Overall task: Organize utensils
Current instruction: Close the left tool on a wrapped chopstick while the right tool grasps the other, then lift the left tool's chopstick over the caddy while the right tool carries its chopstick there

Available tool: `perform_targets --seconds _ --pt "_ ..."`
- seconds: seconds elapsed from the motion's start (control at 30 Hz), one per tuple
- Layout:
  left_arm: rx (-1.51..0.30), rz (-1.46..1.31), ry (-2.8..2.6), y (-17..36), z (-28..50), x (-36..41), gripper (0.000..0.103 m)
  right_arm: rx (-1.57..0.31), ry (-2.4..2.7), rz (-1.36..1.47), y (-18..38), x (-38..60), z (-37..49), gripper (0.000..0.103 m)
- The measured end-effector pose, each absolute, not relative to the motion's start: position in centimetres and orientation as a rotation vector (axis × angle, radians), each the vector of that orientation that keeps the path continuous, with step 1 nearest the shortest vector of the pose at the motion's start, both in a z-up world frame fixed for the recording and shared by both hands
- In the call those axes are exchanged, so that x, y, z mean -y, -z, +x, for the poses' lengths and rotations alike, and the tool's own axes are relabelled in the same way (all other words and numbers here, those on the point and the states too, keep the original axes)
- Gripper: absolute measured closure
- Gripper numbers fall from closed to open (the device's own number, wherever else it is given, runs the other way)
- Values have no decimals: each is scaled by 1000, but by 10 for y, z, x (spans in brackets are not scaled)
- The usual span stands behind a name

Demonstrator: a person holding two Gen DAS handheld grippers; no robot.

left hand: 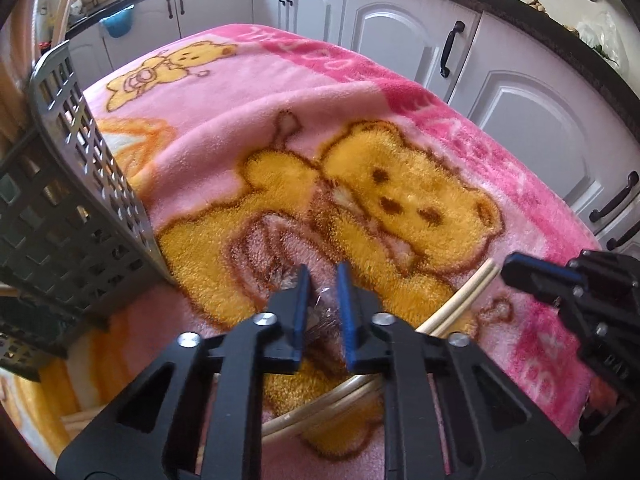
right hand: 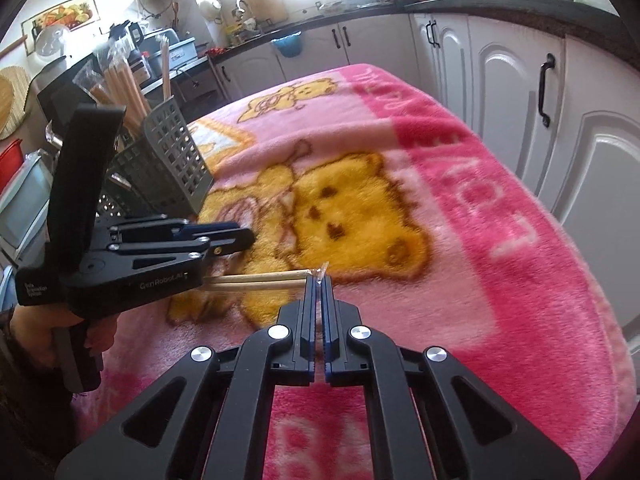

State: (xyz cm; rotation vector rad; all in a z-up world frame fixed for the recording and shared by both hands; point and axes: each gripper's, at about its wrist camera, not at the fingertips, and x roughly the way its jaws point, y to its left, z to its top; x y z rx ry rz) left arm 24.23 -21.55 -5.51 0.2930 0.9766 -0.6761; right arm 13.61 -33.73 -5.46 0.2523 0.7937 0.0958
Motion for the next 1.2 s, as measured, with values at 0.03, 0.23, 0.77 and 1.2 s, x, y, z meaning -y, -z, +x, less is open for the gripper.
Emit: perform_targets --seconds 0.03,0.23,0.77,1.2 --pt "-975 299 675 55 242 215 101 -790 -93 252 53 338 136 100" --pt "-965 255 706 44 234 204 103 -765 -94 252 43 340 129 100" --pt "-774 10 730 -47 212 136 103 -566 -224 135 -31 300 107 101" --pt "-653 -110 689 -98 205 87 103 -464 -358 9 -79 247 116 101"
